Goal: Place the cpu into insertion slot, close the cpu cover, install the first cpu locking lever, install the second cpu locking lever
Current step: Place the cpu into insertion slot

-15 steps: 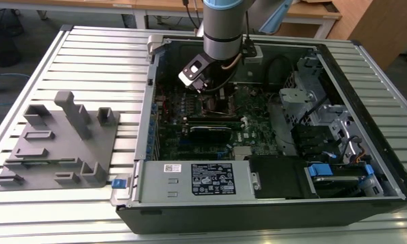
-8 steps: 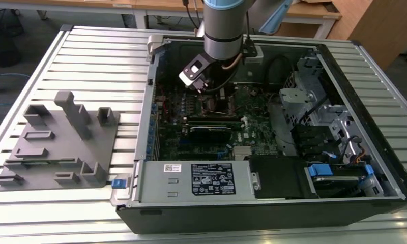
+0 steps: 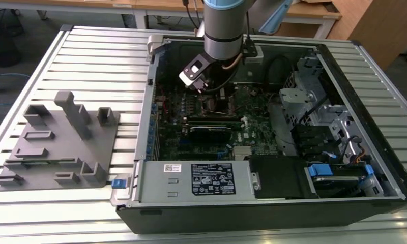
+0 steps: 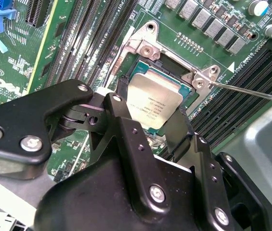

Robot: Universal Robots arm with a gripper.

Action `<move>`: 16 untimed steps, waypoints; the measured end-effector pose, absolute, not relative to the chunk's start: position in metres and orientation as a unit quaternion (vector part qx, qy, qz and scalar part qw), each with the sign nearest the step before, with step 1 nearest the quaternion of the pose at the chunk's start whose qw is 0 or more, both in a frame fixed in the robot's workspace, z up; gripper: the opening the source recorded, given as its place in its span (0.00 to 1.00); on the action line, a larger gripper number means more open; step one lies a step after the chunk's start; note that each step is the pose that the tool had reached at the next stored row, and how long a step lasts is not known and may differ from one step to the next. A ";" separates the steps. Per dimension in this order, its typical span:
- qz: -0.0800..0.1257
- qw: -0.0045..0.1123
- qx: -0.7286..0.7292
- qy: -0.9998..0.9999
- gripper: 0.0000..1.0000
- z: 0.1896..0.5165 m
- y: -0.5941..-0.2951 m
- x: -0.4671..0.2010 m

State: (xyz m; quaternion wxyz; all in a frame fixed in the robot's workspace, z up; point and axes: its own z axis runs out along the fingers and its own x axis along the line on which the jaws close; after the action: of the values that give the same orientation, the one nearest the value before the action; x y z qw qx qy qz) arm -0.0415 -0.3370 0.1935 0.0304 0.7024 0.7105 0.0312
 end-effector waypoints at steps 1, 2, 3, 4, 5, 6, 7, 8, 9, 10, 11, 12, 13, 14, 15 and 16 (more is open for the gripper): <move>0.031 0.030 0.702 0.710 0.54 0.194 -0.337 -0.042; 0.031 0.030 0.702 0.710 0.54 0.194 -0.337 -0.042; 0.031 0.030 0.702 0.710 0.54 0.194 -0.337 -0.042; 0.031 0.030 0.702 0.710 0.54 0.194 -0.337 -0.041; 0.031 0.031 0.702 0.710 0.54 0.195 -0.337 -0.041; 0.031 0.030 0.702 0.711 0.54 0.195 -0.337 -0.041; 0.031 0.030 0.702 0.711 0.54 0.196 -0.337 -0.041; 0.031 0.030 0.702 0.711 0.54 0.197 -0.337 -0.041; 0.031 0.030 0.702 0.710 0.54 0.198 -0.337 -0.041; 0.031 0.030 0.702 0.710 0.54 0.198 -0.337 -0.041; 0.031 0.030 0.702 0.710 0.54 0.198 -0.337 -0.041; 0.031 0.030 0.703 0.710 0.54 0.198 -0.337 -0.041; 0.031 0.031 0.705 0.708 0.54 0.198 -0.337 -0.041; 0.031 0.031 0.710 0.703 0.54 0.198 -0.337 -0.042; 0.031 0.031 0.715 0.698 0.54 0.198 -0.337 -0.042; 0.030 0.031 0.717 0.696 0.54 0.198 -0.337 -0.042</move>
State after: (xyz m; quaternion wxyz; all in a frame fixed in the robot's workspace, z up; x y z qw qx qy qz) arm -0.0415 -0.3370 0.1979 0.0311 0.7171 0.6956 0.0304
